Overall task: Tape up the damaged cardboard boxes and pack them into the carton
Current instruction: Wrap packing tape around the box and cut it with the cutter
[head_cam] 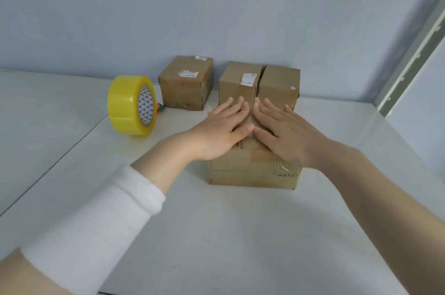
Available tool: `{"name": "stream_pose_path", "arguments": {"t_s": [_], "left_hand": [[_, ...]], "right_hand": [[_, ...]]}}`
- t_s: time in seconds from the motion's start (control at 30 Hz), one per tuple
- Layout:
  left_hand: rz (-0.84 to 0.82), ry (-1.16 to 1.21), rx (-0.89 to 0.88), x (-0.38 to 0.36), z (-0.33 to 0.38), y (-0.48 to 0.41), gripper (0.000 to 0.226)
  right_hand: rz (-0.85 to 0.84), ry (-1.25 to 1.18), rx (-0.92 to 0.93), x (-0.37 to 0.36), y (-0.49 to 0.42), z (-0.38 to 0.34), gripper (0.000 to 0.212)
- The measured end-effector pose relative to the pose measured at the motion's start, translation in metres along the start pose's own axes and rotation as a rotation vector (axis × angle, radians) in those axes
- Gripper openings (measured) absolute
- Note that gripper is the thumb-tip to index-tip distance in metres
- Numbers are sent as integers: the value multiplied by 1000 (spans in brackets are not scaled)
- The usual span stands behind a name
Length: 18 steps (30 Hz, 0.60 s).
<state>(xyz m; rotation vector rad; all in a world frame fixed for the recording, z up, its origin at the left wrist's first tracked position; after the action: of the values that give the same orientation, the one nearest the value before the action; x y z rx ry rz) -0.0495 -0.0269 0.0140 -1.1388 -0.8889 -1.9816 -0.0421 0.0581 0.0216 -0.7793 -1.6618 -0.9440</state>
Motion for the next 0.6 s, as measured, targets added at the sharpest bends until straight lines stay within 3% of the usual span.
{"name": "stream_pose_path", "arguments": {"t_s": [0.07,0.17,0.2,0.3,0.4,0.5,0.6], "left_hand": [[-7,43,-41,7,0,1,56],[37,281,-158,6,-4,17,42],[66,341,-188,1,-5,23,40],[131,289,-226,-7,0,32,59],[124,252,-212,-5,-3,33,75],[148,492,-157,-12,-26,41,99],[263,612,-65,-6,-40,47,107]], "right_hand": [[52,-110,42,9,3,-2,58],[275,-518,202,25,31,2,55],[309,-537,240,23,40,0,56],[276,-457,231,9,43,4,59],[276,-552,260,8,44,9,63],[306,-725,315,-2,55,16,74],[371,-906,198,-7,59,31,69]]}}
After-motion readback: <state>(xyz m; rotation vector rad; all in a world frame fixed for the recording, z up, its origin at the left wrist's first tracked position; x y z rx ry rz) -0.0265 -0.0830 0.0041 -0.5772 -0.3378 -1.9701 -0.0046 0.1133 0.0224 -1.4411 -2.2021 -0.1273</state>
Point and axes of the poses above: each hand's wrist, its own y-axis away from the middle knuckle, its own x-axis out of the back of the hand, z = x × y, the point moved 10 cm from there along -y, towards the middle knuckle, and after that the axes turned 13 degrees about -z, right-handed, at the moved point
